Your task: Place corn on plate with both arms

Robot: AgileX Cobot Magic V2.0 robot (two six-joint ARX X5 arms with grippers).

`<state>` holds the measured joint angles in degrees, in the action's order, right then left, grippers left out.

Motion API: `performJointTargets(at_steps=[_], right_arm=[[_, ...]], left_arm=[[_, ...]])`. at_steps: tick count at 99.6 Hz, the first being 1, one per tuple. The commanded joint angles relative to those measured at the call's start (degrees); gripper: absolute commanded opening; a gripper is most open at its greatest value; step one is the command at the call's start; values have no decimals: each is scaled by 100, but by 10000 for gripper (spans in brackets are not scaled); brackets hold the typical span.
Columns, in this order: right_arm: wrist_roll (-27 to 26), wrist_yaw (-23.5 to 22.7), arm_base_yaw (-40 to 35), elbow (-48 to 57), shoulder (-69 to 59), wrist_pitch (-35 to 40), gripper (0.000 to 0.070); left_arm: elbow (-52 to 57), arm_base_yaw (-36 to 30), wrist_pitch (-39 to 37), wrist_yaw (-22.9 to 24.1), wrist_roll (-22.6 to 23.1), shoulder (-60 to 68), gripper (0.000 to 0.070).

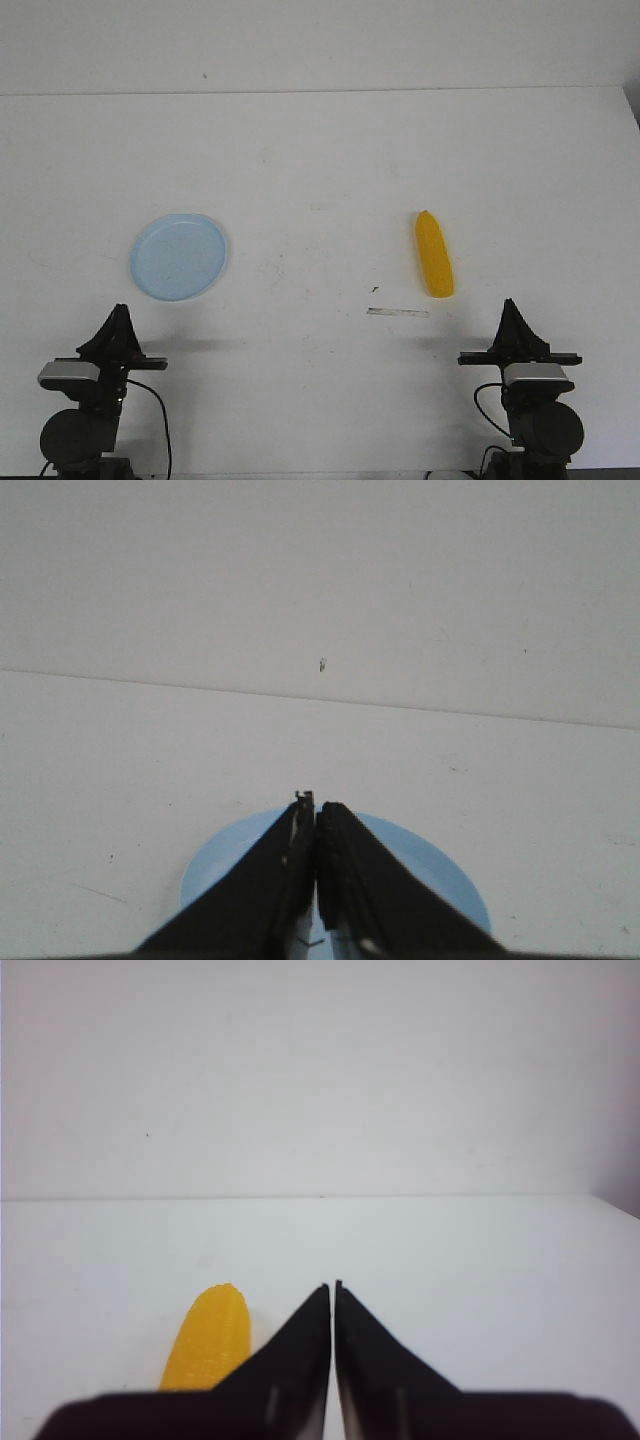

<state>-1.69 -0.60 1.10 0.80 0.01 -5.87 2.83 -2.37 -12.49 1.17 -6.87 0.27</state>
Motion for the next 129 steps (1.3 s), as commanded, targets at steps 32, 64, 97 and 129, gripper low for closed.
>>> performJointTargets(at_steps=[32, 64, 97, 129], right_arm=[[24, 2, -13, -7, -9, -57, 6], [24, 2, -13, -7, -9, -57, 6], [24, 2, -13, -7, -9, -57, 6], [24, 4, -13, -7, -9, -57, 6]], left_arm=[[1631, 11, 1333, -9, -153, 584, 1], [3036, 11, 3126, -227, -229, 2168, 1], [3659, 9, 3239, -1182, -479, 3580, 1], [4769, 11, 3698, -1174, -494, 4935, 1]])
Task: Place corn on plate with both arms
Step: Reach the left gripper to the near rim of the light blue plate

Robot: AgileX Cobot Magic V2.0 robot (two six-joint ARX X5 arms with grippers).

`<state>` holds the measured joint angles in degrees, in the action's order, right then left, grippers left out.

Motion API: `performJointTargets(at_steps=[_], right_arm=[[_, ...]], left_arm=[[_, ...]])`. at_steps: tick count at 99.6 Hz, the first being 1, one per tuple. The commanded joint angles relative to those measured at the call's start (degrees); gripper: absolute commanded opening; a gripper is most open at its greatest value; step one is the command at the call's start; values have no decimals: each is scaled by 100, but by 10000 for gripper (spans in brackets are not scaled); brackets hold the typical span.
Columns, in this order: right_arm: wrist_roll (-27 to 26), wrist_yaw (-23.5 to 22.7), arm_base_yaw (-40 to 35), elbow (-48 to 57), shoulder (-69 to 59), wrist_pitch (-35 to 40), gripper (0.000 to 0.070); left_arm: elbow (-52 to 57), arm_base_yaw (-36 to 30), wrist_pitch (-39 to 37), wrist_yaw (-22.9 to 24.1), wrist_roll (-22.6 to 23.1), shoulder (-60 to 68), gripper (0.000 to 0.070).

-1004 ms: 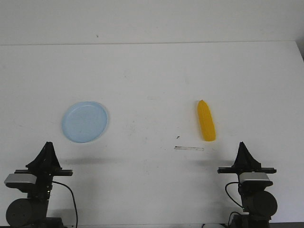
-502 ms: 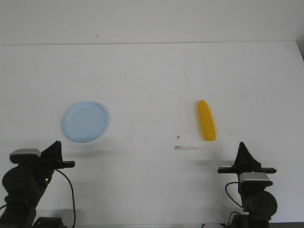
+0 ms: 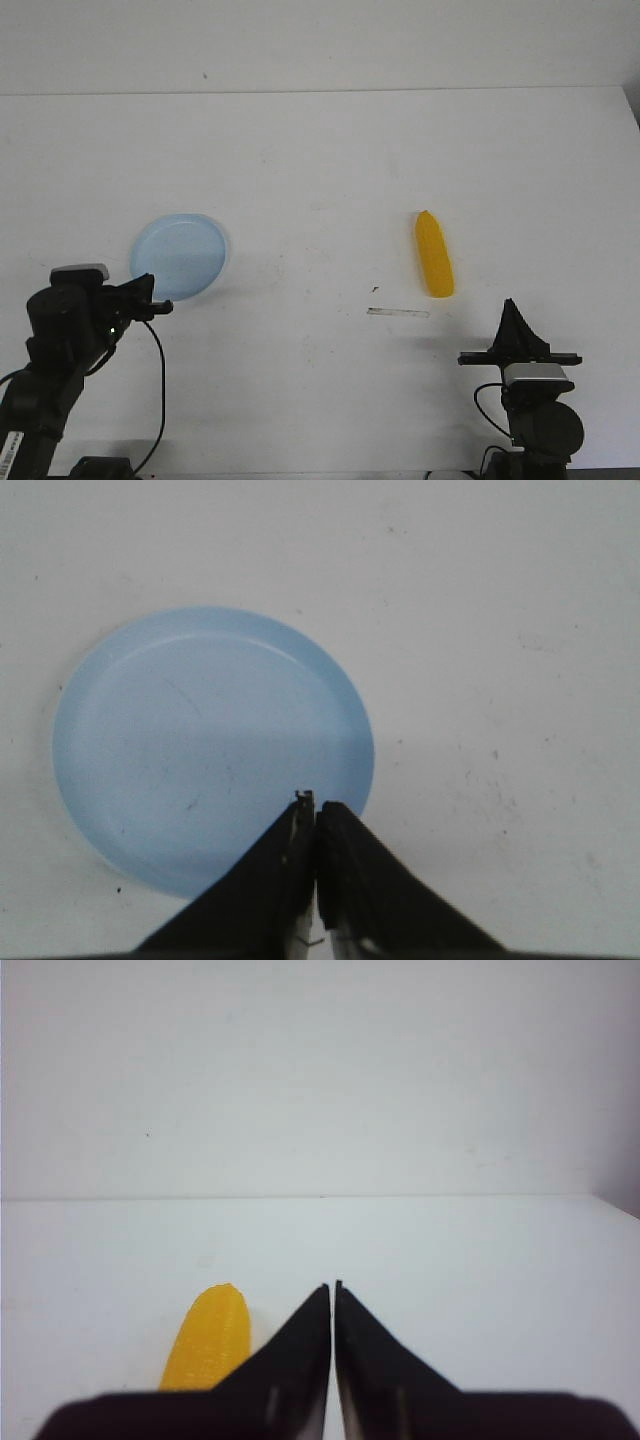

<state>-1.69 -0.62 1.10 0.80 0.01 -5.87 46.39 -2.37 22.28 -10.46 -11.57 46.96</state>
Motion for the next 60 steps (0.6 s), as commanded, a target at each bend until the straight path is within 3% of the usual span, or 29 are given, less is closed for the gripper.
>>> performJointTargets(at_steps=[1, 25, 60], right_arm=[[24, 4, -13, -7, -9, -57, 6], [24, 4, -13, -7, -9, -57, 6], [24, 7, -13, -7, -9, -57, 6]], left_arm=[[476, 13, 275, -11, -28, 321, 1], [1523, 334, 809, -11, -9, 1464, 1], [2006, 2031, 1366, -22, 2, 2708, 1]])
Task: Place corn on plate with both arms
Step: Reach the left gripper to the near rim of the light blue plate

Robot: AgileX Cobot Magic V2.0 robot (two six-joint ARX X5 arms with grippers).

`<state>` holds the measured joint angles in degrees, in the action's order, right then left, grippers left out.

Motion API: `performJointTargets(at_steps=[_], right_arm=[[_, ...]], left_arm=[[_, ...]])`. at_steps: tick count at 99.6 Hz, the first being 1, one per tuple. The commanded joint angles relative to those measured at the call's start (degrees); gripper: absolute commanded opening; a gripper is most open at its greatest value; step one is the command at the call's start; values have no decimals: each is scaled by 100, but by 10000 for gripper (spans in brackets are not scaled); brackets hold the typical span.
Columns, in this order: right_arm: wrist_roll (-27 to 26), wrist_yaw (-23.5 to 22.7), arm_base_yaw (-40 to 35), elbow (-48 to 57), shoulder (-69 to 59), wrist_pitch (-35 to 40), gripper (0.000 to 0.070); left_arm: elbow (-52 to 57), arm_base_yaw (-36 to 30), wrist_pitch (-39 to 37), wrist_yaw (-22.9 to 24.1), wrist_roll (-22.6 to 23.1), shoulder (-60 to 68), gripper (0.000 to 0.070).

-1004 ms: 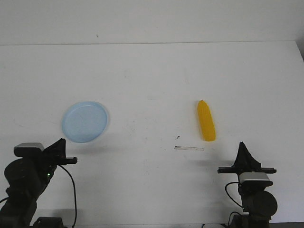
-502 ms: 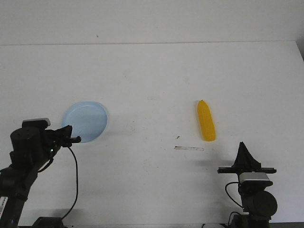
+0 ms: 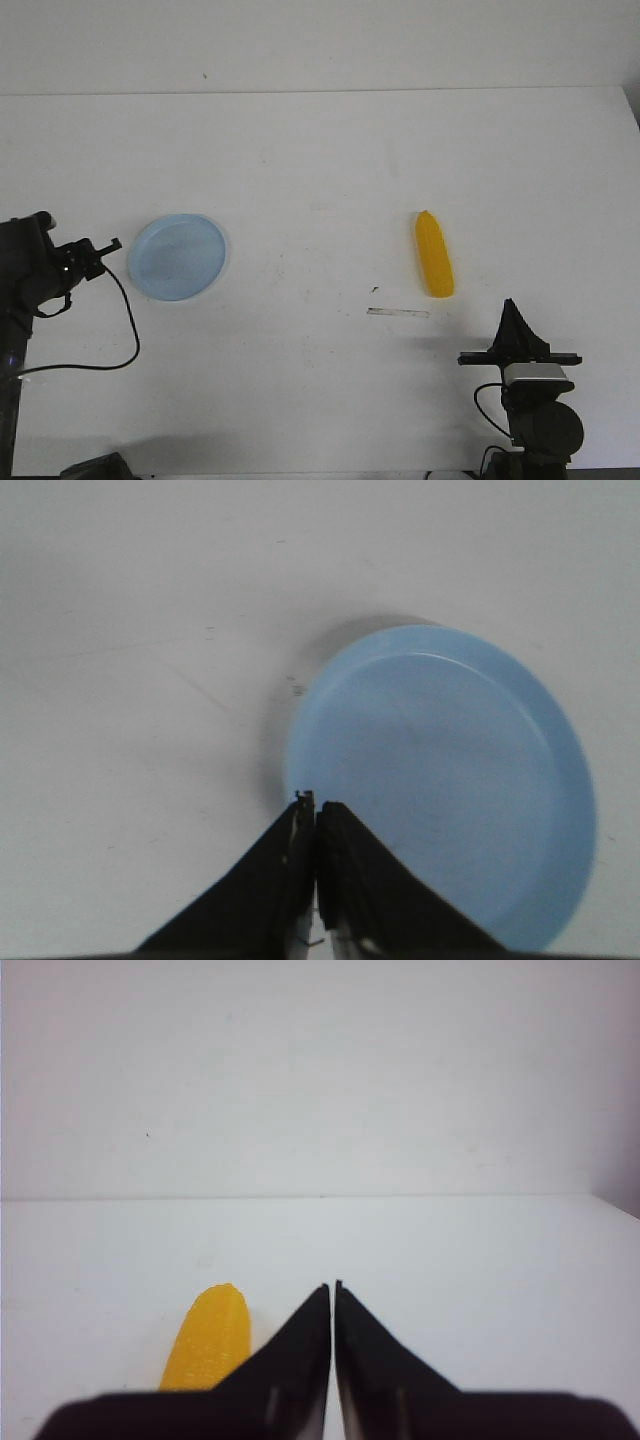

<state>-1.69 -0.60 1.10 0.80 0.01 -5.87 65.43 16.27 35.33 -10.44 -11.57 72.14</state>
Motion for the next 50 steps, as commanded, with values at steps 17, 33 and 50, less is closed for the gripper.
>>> performJointTargets(at_steps=[17, 33, 50], right_arm=[[24, 2, -13, -7, -9, -57, 6], [24, 2, -13, -7, -9, -57, 6], [24, 2, -13, -7, -9, -57, 6]], left_arm=[[103, 518, 63, -688, 39, 800, 1], [103, 549, 7, -1113, 31, 1338, 20], [103, 533, -149, -1119, 33, 1821, 220]])
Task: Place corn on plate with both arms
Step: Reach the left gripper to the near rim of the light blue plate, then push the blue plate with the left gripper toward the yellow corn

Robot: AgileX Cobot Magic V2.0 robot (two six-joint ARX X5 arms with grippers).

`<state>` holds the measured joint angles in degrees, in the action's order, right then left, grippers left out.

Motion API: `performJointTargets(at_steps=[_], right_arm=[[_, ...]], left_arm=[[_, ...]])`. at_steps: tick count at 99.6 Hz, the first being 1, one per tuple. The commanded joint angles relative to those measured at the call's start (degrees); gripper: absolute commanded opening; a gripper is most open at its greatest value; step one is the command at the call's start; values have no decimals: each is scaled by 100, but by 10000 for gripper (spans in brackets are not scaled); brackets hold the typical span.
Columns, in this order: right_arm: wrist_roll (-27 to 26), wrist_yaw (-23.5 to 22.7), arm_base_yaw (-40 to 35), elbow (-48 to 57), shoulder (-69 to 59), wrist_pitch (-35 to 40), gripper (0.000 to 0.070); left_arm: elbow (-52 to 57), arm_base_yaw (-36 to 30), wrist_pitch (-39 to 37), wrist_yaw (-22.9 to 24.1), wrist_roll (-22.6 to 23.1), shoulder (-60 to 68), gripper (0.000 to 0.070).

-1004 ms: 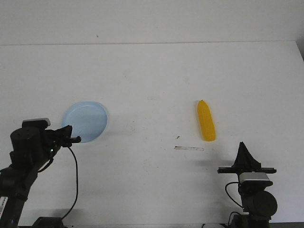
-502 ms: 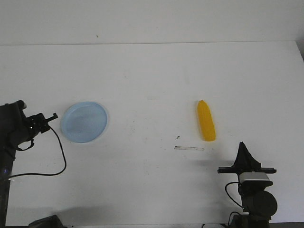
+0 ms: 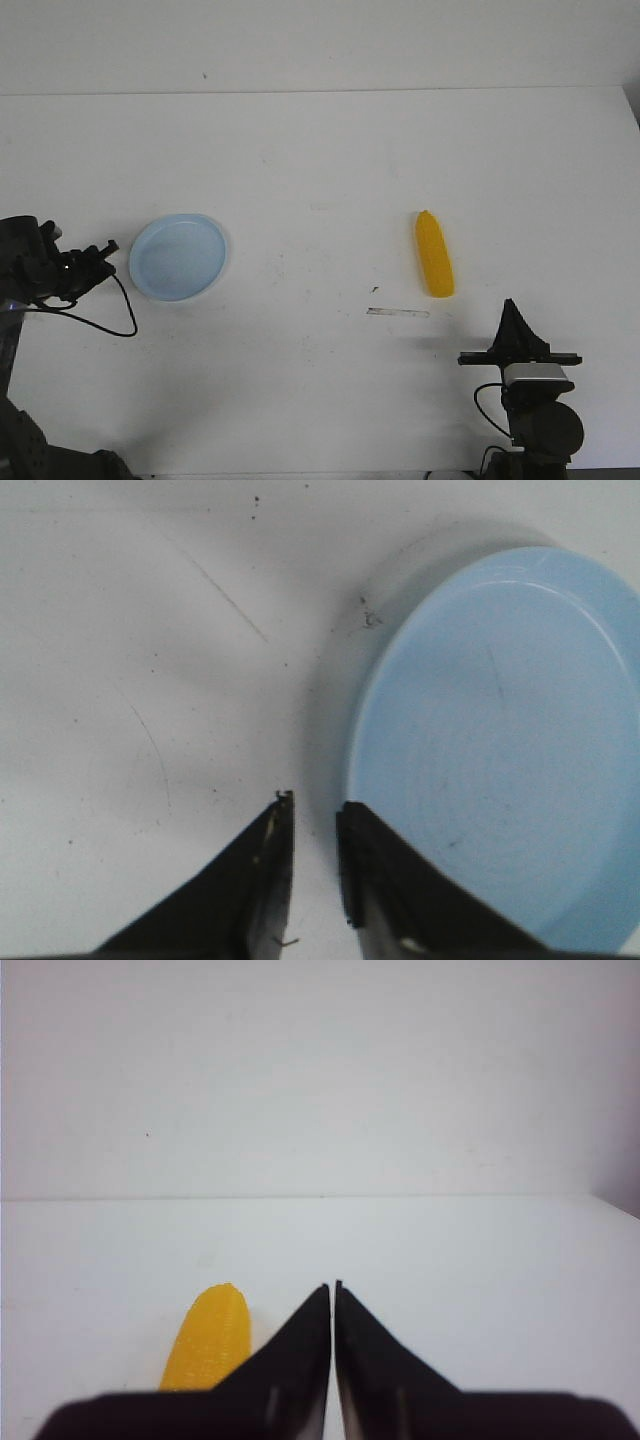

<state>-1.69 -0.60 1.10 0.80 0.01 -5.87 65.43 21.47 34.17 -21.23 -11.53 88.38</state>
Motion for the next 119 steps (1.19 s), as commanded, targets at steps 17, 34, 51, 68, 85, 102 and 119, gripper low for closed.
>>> performJointTargets(at_steps=[17, 34, 51, 68, 85, 102, 119], right_arm=[[24, 2, -13, -7, -9, -57, 6], [24, 2, -13, -7, -9, -57, 6], [24, 2, -13, -7, -9, -57, 6], [24, 2, -13, -7, -7, -57, 6], [24, 4, -13, -7, -9, -57, 6], [24, 4, -13, -7, -7, -57, 6], [24, 4, -13, -7, -9, -57, 6]], left_arm=[[103, -74, -149, -39, 33, 389, 218], [103, -208, -313, -52, 31, 501, 217], [103, -350, -332, -254, 31, 658, 217], [103, -444, -417, -297, 20, 688, 216], [101, -474, -426, -278, 7, 750, 215], [101, -544, -426, -278, 9, 935, 213], [101, -649, -424, -280, 7, 1023, 144]])
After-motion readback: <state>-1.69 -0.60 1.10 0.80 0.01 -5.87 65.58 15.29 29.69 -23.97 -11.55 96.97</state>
